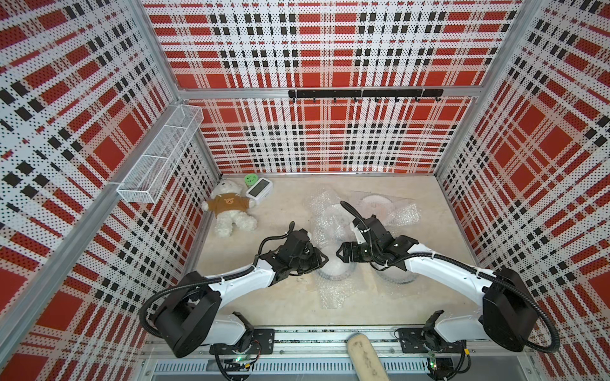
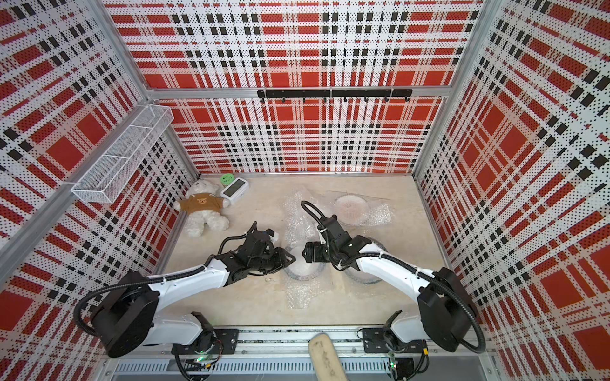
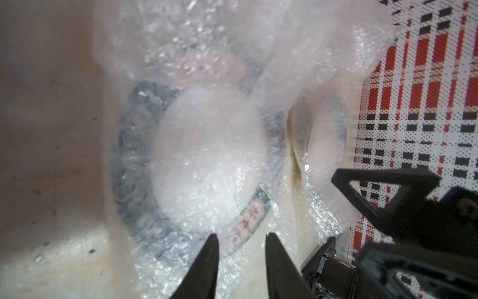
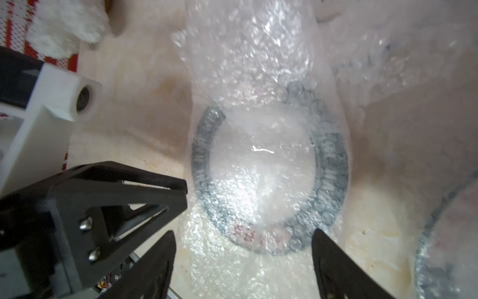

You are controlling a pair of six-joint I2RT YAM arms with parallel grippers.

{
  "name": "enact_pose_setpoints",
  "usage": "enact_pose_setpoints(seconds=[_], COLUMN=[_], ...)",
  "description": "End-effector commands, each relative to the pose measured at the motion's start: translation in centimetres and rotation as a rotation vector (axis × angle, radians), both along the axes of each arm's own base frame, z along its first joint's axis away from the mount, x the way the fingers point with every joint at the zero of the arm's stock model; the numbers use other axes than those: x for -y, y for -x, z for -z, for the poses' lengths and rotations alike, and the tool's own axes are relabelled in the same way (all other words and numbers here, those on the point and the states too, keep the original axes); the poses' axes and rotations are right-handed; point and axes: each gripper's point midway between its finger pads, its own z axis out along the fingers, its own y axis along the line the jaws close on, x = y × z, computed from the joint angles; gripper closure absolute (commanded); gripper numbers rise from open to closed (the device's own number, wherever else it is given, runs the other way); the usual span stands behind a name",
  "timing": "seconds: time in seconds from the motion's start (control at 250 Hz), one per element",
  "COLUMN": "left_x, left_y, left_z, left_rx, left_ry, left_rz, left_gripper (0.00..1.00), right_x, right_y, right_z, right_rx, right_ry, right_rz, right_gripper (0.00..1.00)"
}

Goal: Unpack dinner plates from bubble wrap
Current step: Move the bubble wrap to the center of the board, then unwrap the bubble wrap.

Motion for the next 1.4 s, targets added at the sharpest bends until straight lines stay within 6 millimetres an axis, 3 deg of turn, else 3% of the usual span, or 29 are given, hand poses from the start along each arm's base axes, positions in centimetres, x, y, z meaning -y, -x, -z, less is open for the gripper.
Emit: enact_pose_setpoints(seconds=[0.0, 0.088, 0.232, 0.4, 0.46, 0.884, 1.216, 1.396], left_x=[1.0, 1.3, 1.5, 1.1, 1.2, 0.5, 0.7, 0.5], left_y=[-1.2, -1.3, -1.1, -0.8, -0.6, 0.7, 1.0, 1.1], left_z=[0.0, 0.8, 1.5, 3.4, 4.0, 6.4, 7.1, 7.1], left_rx=[0.016, 0.007, 0.012, -0.021, -0.036, -0.069, -0.086, -0.084], left_ry=[0.061, 0.059, 0.04, 0.004, -0.004, -0.037, -0.032, -0.028], left_rz=[-0.035, -0.029, -0.015, -0.018, -0.013, -0.033, -0.027, -0.036], left_gripper=[0.7, 0.75, 0.74, 0.74, 0.79, 0.81, 0.81, 0.81], right_x=[-0.1, -0.5, -1.0, -1.0, -1.0, -2.1, -1.6, -1.3], right_y=[0.7, 0.8, 0.7, 0.2, -0.1, -0.4, -0.9, -1.1], right_z=[1.6, 2.7, 3.7, 4.6, 4.5, 5.4, 6.5, 7.1], right_rx=[-0.037, -0.061, -0.068, -0.068, -0.062, -0.053, -0.049, -0.049], right_ry=[0.038, 0.064, 0.106, 0.189, 0.223, 0.323, 0.438, 0.468], right_rz=[0.01, -0.003, -0.02, -0.017, -0.015, -0.055, -0.063, -0.061], right_gripper=[0.19, 0.27, 0.37, 0.42, 0.43, 0.48, 0.54, 0.66])
